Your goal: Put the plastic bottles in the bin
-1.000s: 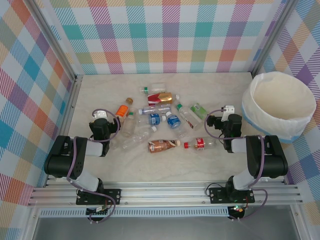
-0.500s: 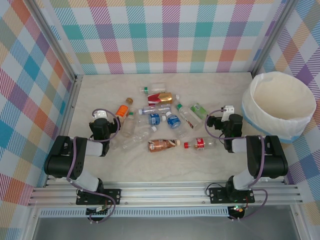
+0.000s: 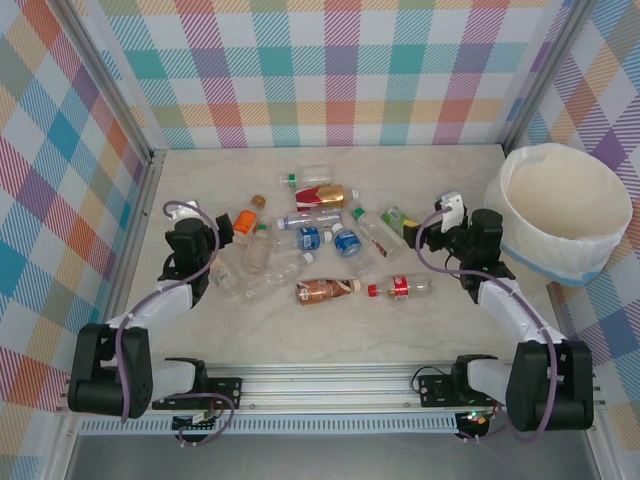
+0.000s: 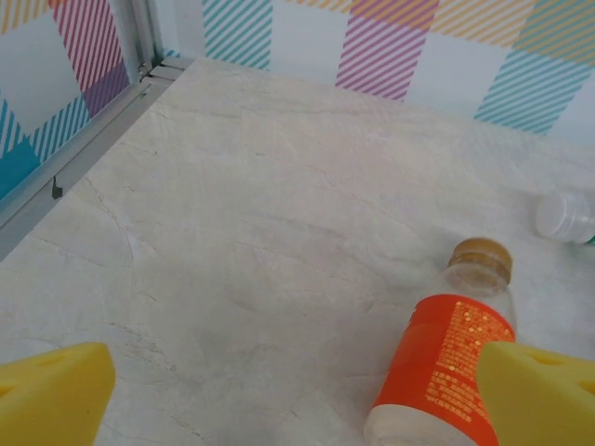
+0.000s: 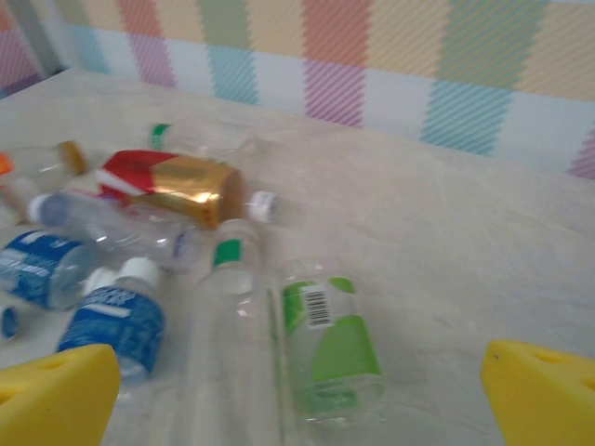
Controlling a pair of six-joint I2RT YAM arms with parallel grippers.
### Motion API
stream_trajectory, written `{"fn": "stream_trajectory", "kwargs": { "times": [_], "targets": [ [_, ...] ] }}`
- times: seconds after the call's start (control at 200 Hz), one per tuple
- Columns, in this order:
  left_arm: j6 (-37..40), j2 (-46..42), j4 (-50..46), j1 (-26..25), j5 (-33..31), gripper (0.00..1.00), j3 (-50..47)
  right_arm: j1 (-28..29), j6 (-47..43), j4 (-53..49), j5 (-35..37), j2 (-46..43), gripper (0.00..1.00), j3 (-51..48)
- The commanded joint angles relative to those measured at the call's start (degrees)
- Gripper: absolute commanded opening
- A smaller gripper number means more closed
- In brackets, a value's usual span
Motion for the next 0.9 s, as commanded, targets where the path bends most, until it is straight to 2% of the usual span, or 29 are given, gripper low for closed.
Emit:
{"fn": "stream_trajectory", "kwargs": {
  "times": [0.0,0.11,0.21,0.315,0.495,0.63,0.675,0.73,0.76,0.82,0.895],
  "targets": [
    [-6.79,-5.21,-9.13,-0.15,1.89,1.0,1.14,1.41,-10.26,-16.93,-11.94,-1.2,1.0,4.32],
    [-11.52,-9.16,-14.83,-0.11,1.86,1.0,1.6,6.34,-17.66,-31.01,-8.5,0.09,1.0,10.27],
    [-17.79,-12.94,-21.12,0.18,0.79,1.0,1.84,11.65,-23.06,-43.07,-0.58,2.72,1.0,15.09],
    [-23.48,-16.59,-26.77,0.99,1.15,1.0,1.91,14.86,-27.59,-52.67,4.65,5.01,1.0,18.06],
    [-28.26,-19.6,-34.45,1.56,5.14,1.0,2.63,18.94,-34.56,-65.91,12.66,9.42,0.99,21.45],
    [-34.32,-19.93,-33.84,1.58,11.94,1.0,0.24,19.86,-38.13,-65.98,13.86,10.4,0.96,20.28],
    [-35.46,-19.63,-32.92,1.65,14.65,1.0,-0.36,20.16,-39.01,-64.59,13.47,10.23,0.86,19.17],
    [-35.65,-19.12,-33.63,1.63,16.47,1.0,-0.18,20.58,-40.09,-62.43,13.36,10.31,0.8,18.01],
    [-35.65,-19.01,-34.73,1.57,16.66,1.0,0.25,20.85,-40.3,-60.6,14.01,10.43,0.8,17.3],
    [-34.83,-18.88,-37.63,1.64,16.43,1.0,0.87,21.29,-41.83,-56.5,15.69,10.55,0.87,15.52],
    [-33.87,-18.98,-38.97,1.74,15.83,1.0,1.03,21.64,-45.44,-53.21,16.45,10.95,0.86,13.37]
  ]
}}
